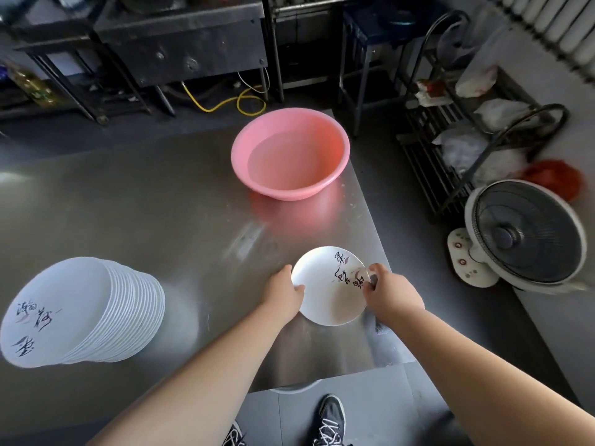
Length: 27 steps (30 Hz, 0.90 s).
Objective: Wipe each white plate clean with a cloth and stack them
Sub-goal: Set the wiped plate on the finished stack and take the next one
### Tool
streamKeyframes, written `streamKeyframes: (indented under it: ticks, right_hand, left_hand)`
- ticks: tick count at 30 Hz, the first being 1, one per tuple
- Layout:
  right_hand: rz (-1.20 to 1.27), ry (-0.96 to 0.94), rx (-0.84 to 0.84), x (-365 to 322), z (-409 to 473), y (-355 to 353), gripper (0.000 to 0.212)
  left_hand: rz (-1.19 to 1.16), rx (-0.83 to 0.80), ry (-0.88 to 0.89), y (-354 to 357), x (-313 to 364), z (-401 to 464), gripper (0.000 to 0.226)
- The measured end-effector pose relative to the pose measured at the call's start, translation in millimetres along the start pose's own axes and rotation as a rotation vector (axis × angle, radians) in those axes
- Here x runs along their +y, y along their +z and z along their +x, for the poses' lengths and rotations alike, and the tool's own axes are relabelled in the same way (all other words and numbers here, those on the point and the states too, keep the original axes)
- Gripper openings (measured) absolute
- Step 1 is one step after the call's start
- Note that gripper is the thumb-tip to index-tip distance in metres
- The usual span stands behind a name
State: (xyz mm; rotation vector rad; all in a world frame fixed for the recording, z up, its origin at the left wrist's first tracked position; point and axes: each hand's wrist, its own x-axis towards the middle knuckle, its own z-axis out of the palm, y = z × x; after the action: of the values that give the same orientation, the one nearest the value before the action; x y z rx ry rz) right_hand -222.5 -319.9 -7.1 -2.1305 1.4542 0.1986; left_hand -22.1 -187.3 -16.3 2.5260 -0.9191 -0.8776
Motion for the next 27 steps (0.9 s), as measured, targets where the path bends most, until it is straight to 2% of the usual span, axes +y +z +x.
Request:
streamKeyframes:
  ticks: [2,4,7,10,13,17,21,24,27]
  right_hand:
    - [-0.034,-0.027,0.033,-9,-10,-6,0.03]
    - [-0.035,-0.08,0.047,-26,-23,-13,0.038]
    - [0.003,-0.183,0.042,-66,-37,-23,0.044]
    - [0.019,-0.302,0.053,-119,-51,-26,0.045]
    - [0.03,-0.429,0.066,-181,-67,-19,0.043]
    - [0.031,-0.549,0.008,-261,-86,2,0.045]
    - [0.047,-0.609,-0.03,-328,-106,33,0.045]
    - [-0.001,-0.624,-0.006,-370,-119,58,0.044]
    - [-0.085,-0.616,0.009,-400,-130,80,0.043]
  left_hand:
    - [0.007,-0.007,0.024,-11,-7,-7,0.059]
    - [-0.033,0.001,0.061,-28,-16,-18,0.064]
    - [-0.097,0.058,0.105,-64,-31,-36,0.056]
    - [-0.039,0.151,0.114,-116,-56,-59,0.047]
    - [0.056,0.267,0.049,-170,-92,-84,0.041]
    - [0.035,0.401,-0.031,-229,-164,-111,0.031]
    - [0.019,0.456,-0.142,-270,-235,-127,0.036]
    - [0.002,0.551,-0.22,-289,-279,-135,0.03]
    - [0.059,0.551,-0.25,-301,-311,-137,0.029]
